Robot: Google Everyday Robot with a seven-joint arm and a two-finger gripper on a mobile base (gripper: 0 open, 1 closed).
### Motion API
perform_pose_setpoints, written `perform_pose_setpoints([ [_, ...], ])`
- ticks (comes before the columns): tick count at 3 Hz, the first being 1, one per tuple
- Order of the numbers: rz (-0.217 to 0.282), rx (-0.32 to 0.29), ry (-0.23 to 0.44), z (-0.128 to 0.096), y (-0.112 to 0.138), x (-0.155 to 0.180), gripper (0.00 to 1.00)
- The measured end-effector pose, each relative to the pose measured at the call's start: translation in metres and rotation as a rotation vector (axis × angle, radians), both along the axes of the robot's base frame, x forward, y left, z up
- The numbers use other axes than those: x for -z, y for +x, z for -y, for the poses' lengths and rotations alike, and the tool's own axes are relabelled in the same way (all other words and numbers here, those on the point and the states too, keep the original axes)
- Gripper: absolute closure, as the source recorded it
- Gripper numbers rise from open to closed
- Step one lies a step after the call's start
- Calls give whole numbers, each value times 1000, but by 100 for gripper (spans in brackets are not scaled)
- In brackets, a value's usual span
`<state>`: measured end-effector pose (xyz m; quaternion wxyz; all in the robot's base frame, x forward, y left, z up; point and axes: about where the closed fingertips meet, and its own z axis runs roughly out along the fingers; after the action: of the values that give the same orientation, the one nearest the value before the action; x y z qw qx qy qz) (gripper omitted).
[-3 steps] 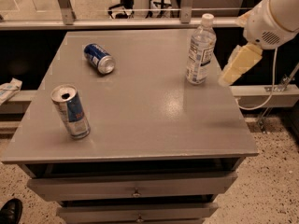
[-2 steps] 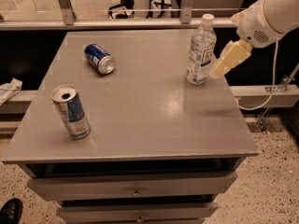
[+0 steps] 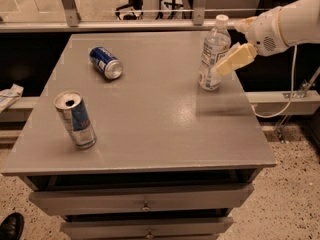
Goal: Knock blue plastic bottle over
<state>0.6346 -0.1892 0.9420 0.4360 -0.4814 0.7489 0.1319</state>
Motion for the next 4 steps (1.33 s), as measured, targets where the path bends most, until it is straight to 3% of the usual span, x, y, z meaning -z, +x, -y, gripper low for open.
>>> perform_pose_setpoints([
  [1,0,-65,132,-15,4,8,0],
  [2,10,-139,209,-36,2,10,0],
  [3,23,-208,249,-58,-2,7,0],
  [4,65,-329,233,-99,-18,-8,0],
])
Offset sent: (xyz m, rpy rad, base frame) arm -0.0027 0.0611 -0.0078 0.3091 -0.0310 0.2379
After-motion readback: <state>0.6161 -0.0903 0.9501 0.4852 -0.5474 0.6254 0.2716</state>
